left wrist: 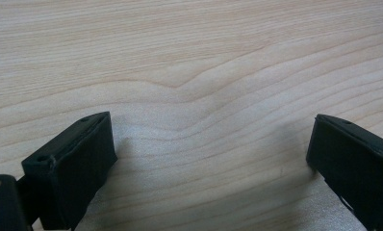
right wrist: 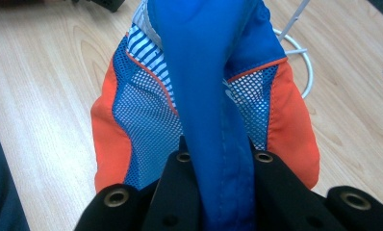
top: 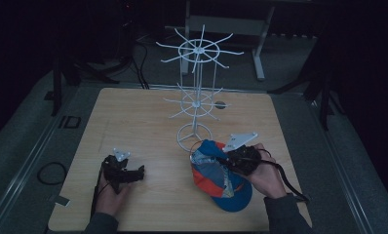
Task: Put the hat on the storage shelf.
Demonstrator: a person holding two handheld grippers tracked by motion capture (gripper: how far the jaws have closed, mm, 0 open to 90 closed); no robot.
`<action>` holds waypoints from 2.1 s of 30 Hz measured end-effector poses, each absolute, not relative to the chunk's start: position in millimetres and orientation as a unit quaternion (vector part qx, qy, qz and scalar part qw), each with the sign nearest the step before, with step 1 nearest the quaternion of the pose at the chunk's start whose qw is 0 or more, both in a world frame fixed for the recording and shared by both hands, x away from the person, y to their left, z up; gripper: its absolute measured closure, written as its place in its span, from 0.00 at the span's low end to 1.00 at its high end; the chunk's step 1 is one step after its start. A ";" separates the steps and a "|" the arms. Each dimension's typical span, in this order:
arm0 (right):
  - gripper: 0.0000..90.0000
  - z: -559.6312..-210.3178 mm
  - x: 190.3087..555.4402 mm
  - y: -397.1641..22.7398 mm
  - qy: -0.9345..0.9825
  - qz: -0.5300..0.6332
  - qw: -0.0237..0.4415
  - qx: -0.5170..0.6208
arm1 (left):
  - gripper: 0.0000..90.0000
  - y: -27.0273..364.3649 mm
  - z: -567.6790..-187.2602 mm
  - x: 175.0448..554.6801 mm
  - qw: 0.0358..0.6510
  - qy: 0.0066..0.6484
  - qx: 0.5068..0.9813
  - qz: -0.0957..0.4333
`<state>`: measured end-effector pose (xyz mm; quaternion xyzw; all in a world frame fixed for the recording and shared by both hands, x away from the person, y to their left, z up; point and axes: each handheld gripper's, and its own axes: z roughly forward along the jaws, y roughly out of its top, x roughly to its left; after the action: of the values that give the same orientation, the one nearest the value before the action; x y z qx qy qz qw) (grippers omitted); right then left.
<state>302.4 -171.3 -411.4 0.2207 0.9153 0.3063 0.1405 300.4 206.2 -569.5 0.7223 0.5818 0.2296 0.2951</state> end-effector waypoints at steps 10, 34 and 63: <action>0.98 -401.7 297.6 -177.4 0.908 0.321 0.151 0.223 | 0.04 206.0 -569.7 300.5 0.296 0.583 0.721 0.230; 0.98 -386.9 293.2 -192.1 0.891 0.348 0.174 0.235 | 0.04 206.3 -569.5 300.5 0.295 0.581 0.723 0.230; 0.98 -370.6 285.4 -216.7 0.866 0.380 0.198 0.257 | 0.04 206.0 -569.6 300.6 0.296 0.583 0.721 0.230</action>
<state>285.4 -216.7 -370.6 0.2570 0.8661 0.3804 0.1979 300.6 206.0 -569.6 0.7211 0.5826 0.2300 0.2961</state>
